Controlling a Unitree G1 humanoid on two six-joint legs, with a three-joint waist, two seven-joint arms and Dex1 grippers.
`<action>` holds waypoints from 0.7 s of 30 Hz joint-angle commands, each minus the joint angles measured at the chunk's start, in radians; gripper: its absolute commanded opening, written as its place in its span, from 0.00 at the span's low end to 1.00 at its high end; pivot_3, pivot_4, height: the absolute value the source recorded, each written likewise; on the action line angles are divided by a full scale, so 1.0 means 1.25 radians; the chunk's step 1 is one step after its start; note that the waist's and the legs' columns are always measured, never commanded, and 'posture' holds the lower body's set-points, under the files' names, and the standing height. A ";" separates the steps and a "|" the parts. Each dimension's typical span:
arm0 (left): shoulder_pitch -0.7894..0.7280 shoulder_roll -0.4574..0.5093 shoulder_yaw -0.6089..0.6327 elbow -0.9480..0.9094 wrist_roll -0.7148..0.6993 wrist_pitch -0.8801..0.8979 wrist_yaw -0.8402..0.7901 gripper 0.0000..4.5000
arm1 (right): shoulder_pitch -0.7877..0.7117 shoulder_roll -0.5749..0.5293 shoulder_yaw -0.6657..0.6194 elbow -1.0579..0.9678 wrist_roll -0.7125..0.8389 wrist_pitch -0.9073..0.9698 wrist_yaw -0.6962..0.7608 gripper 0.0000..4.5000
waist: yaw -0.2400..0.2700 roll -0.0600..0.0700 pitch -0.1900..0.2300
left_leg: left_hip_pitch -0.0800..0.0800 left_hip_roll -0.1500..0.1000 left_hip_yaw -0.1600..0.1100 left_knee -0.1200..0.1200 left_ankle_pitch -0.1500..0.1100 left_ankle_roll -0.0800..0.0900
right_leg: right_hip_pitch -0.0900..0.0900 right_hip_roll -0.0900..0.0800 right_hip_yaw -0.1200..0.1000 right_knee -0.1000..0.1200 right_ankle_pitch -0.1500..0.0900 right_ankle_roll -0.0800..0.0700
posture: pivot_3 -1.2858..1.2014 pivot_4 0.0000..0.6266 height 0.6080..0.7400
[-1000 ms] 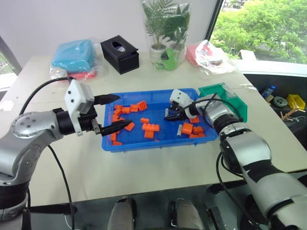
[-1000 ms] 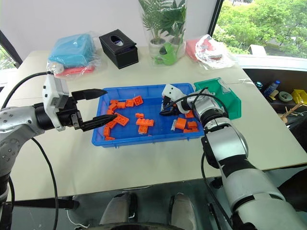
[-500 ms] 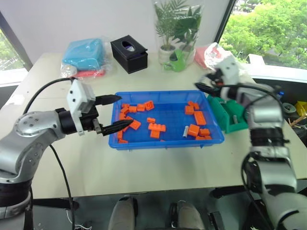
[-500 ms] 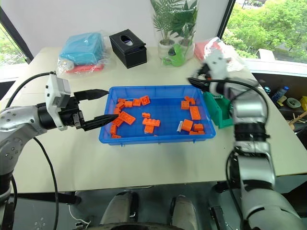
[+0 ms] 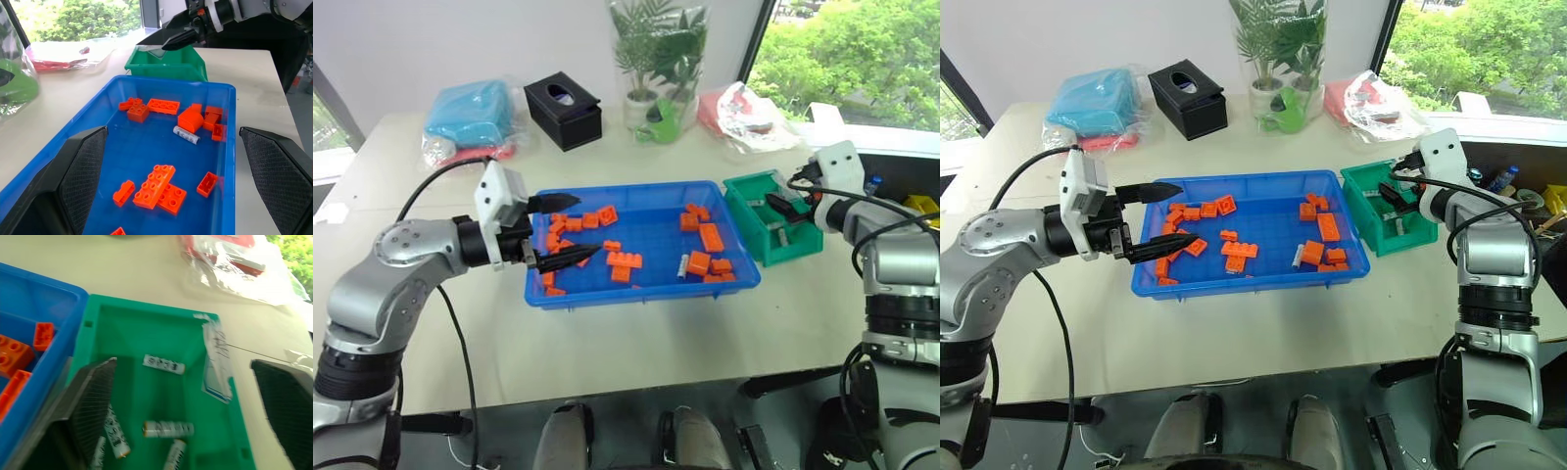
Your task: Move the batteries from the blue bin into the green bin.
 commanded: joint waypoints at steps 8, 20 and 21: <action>0.036 0.000 0.030 -0.044 -0.006 -0.015 0.008 1.00 | 0.028 -0.083 0.161 -0.315 0.225 0.184 0.255 0.99 | 0.001 0.000 0.000 | 0.001 0.000 -0.001 0.000 0.000 0.000 | -0.001 0.000 0.000 -0.001 -0.001 -0.001 | 0.52 0.24 0.37; 0.023 -0.019 0.017 -0.044 0.004 -0.028 0.015 1.00 | -0.167 -0.095 0.508 -0.028 0.083 -0.095 0.496 0.99 | 0.001 0.000 0.000 | 0.001 0.000 0.000 0.000 0.000 0.000 | 0.000 0.000 0.000 -0.005 -0.001 -0.002 | 0.52 0.24 0.37; 0.025 -0.019 0.019 -0.045 0.004 -0.029 0.015 1.00 | -0.178 -0.092 0.520 -0.005 0.070 -0.119 0.512 0.99 | 0.001 0.000 0.000 | 0.001 0.000 0.000 -0.001 0.000 0.000 | 0.000 0.000 0.000 -0.005 0.000 -0.001 | 0.52 0.24 0.37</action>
